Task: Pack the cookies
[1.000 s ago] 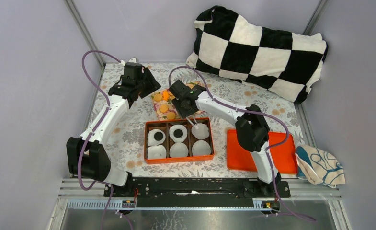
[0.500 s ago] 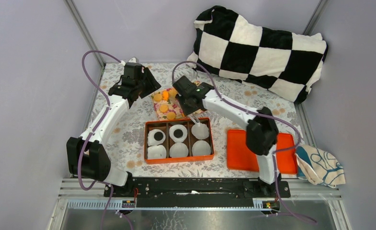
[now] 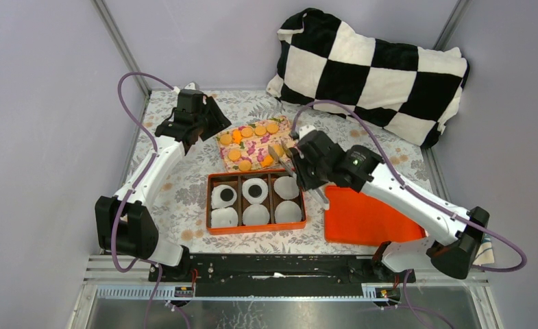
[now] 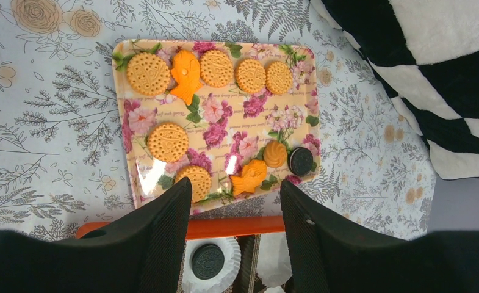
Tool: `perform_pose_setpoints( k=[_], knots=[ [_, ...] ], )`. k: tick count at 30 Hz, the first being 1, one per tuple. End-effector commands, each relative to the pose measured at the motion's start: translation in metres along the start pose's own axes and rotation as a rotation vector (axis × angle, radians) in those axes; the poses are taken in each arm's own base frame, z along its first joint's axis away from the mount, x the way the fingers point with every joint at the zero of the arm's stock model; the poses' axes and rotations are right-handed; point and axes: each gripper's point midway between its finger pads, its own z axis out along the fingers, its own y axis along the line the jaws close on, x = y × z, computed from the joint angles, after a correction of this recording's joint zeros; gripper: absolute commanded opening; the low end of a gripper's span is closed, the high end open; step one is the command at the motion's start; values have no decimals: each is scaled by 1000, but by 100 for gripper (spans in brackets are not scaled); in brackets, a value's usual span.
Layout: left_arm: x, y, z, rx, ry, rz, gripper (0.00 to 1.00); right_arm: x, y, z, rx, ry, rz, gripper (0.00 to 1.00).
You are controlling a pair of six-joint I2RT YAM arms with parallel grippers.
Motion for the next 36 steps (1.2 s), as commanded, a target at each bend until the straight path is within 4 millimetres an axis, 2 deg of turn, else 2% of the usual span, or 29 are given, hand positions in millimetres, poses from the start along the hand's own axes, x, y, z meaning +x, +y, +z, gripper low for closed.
perform_pose_setpoints(
  k=[1, 5, 8, 10, 11, 13, 14, 20, 23, 26, 31, 34, 36],
  knots=[
    [-12, -13, -13, 45, -30, -5, 60, 54, 4, -6, 11, 124, 18, 5],
    [-9, -17, -12, 49, -24, -3, 60, 84, 11, -3, -11, 187, 33, 6],
    [-8, -19, -13, 53, -24, -1, 60, 95, 6, 3, 9, 205, 32, 7],
    [-9, -20, -13, 55, -26, 1, 60, 95, 4, 7, 24, 203, 21, 9],
    [-9, -21, -14, 56, -29, 2, 60, 93, 3, 8, 30, 201, 14, 13],
    [-10, -20, -14, 55, -32, 5, 60, 90, 3, 10, 39, 199, 3, 33],
    [-9, -20, -14, 51, -30, 7, 60, 88, 4, 10, 37, 197, 1, 39],
    [-9, -19, -12, 51, -27, 19, 62, 79, 10, 11, 12, 173, -10, 54],
    [-8, -21, -10, 61, -18, 22, 62, 73, 12, 9, 6, 168, -11, 54],
    [-8, -23, -9, 69, -16, 22, 62, 59, 16, 6, -8, 125, -6, 50],
    [-10, -27, -11, 85, -18, 23, 61, 16, 24, -4, -17, 15, -13, 47],
    [-14, -28, -12, 84, -31, 26, 61, -9, 29, 3, -5, -42, -42, 49],
    [-15, -27, -11, 77, -36, 28, 61, -25, 32, 16, 15, -73, -67, 51]
  ],
)
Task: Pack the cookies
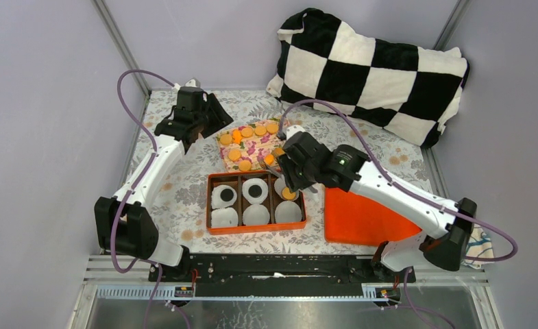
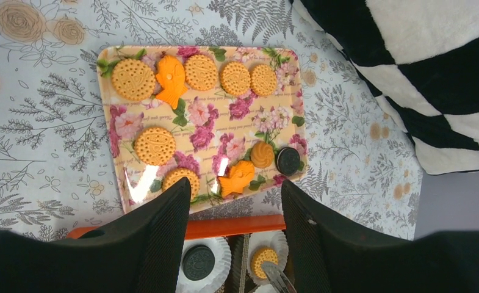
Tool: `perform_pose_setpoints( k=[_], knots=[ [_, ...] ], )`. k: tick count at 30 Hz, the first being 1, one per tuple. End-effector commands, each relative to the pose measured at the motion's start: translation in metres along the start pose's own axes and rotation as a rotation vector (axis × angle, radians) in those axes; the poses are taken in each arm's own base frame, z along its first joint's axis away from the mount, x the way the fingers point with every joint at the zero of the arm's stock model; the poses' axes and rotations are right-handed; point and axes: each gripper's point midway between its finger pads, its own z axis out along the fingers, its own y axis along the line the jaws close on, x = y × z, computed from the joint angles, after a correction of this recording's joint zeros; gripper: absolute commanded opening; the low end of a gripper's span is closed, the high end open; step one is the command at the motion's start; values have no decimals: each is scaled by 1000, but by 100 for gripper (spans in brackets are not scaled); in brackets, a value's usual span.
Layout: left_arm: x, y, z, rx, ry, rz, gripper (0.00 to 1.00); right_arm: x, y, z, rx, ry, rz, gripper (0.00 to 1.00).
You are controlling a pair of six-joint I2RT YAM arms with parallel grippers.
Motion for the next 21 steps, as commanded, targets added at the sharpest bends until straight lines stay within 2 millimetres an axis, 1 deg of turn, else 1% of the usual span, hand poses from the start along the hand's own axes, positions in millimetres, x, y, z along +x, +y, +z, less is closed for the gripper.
perform_pose_setpoints(
  k=[1, 3, 6, 9, 17, 21],
  knots=[
    [-14, -12, -6, 33, -41, 25, 61, -58, 4, 17, 63, -150, -63, 53],
    [-13, -10, -5, 27, -37, 26, 61, -70, 2, 38, 93, -144, -78, 53],
    [-12, -7, -5, 11, -36, 33, 61, -85, -7, 68, 112, -116, -58, 53],
    [-14, -2, -6, -7, -41, 39, 61, -94, -14, 95, 109, -99, -42, 52],
    [-17, 2, -7, -14, -48, 36, 62, -102, -28, 144, 107, -44, -22, 52],
    [-16, 3, -7, -15, -46, 34, 62, -111, -37, 166, 105, -28, -4, 52]
  ],
)
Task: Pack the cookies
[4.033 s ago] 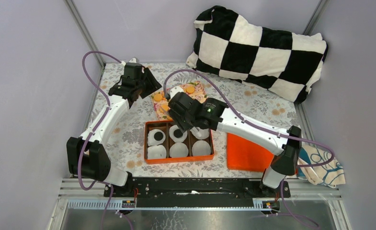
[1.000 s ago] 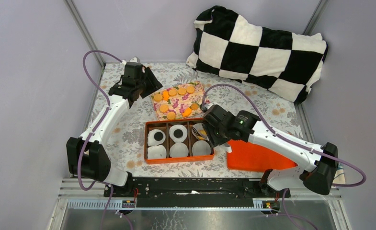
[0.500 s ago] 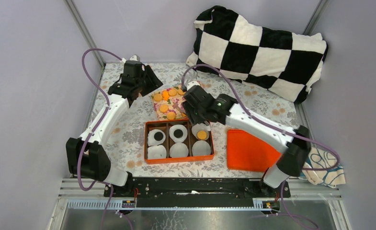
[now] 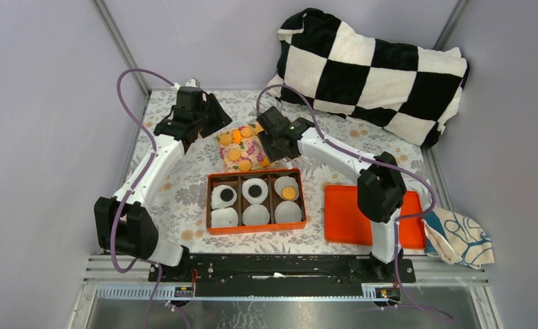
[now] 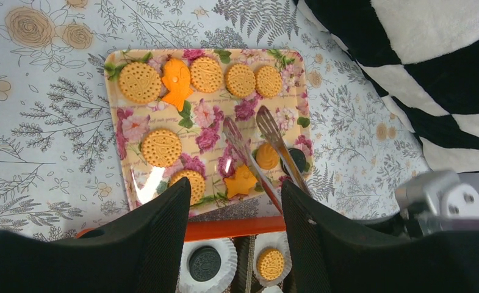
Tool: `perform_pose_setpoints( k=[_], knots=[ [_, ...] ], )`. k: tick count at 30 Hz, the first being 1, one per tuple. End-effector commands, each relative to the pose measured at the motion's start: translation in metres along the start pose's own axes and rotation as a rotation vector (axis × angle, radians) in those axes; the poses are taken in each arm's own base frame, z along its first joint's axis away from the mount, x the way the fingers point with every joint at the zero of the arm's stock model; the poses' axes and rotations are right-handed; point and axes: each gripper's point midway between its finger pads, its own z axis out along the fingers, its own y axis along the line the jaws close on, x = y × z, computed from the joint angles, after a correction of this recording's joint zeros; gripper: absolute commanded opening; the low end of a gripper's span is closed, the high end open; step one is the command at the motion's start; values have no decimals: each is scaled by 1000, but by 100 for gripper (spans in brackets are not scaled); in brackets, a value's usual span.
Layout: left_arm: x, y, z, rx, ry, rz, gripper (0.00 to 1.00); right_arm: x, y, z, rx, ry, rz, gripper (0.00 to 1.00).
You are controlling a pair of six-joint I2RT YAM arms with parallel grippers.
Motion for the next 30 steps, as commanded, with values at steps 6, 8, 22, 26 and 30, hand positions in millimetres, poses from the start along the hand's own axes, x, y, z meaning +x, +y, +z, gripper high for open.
perform_pose_setpoints(
  k=[6, 8, 22, 26, 30],
  knots=[
    [-12, 0, -8, -6, -34, 17, 62, -51, -10, 35, -18, -49, 43, 52],
    [-13, 0, -9, -6, -37, 19, 62, -54, -11, 40, -18, -45, 49, 52],
    [-14, -2, -15, 2, -40, 15, 62, -71, -12, 14, -52, -79, 67, 12],
    [-20, 0, -19, 1, -53, -4, 62, -78, -16, -42, -97, -197, 84, 7],
    [-22, 4, -16, -12, -54, -21, 62, -62, -5, -92, -191, -224, 75, 7]
  ],
)
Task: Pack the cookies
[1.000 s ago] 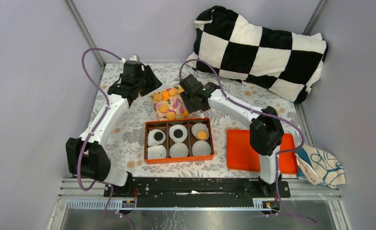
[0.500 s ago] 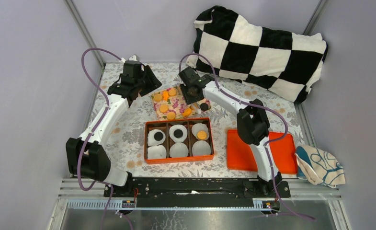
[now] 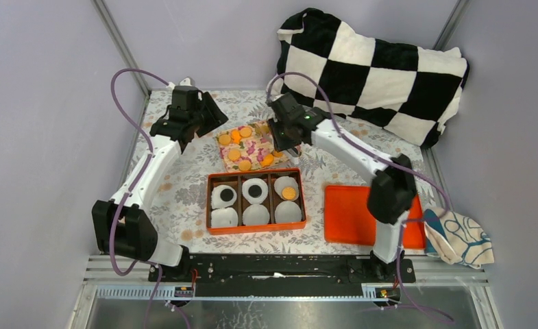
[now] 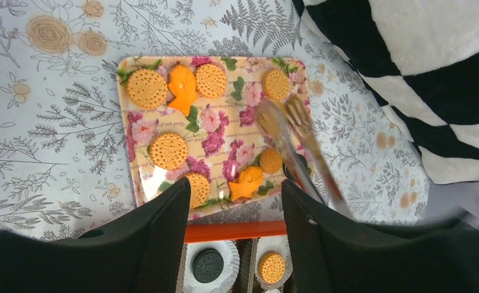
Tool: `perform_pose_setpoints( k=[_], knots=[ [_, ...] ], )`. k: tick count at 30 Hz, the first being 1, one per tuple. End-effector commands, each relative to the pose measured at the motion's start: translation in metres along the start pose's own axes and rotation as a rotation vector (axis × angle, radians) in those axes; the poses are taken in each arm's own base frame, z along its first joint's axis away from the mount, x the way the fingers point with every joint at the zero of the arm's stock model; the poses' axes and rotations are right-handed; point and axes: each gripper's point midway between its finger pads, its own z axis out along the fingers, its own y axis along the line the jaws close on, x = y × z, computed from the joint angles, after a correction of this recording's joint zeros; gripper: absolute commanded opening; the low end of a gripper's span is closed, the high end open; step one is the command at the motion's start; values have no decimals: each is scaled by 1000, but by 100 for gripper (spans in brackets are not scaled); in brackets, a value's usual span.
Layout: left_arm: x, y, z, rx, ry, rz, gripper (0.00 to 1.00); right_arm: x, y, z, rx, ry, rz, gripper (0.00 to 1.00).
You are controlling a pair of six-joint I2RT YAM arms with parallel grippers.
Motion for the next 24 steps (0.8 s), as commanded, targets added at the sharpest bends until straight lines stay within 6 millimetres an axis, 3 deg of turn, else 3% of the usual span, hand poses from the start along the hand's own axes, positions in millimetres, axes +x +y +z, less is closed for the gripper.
perform_pose_setpoints(
  k=[1, 5, 8, 9, 10, 17, 24],
  knots=[
    [-15, 1, -10, -6, -32, -15, 62, -29, 24, -104, -158, -209, 0, 6],
    [-27, 12, -10, -58, -53, -40, 61, 9, 61, -140, -240, -184, -99, 7],
    [-44, 17, -12, -27, -60, -86, 62, 50, 104, -156, -322, -133, -212, 7],
    [-54, 22, -11, -14, -52, -128, 62, 78, 127, -161, -364, -83, -275, 8],
    [-55, 23, -10, -13, -49, -133, 61, 89, 134, -161, -374, -62, -297, 8],
    [-46, 29, -10, -13, -37, -138, 61, 137, 163, -151, -427, 54, -390, 8],
    [-42, 34, -12, -27, -38, -130, 61, 151, 178, -143, -449, 98, -426, 8]
  ],
)
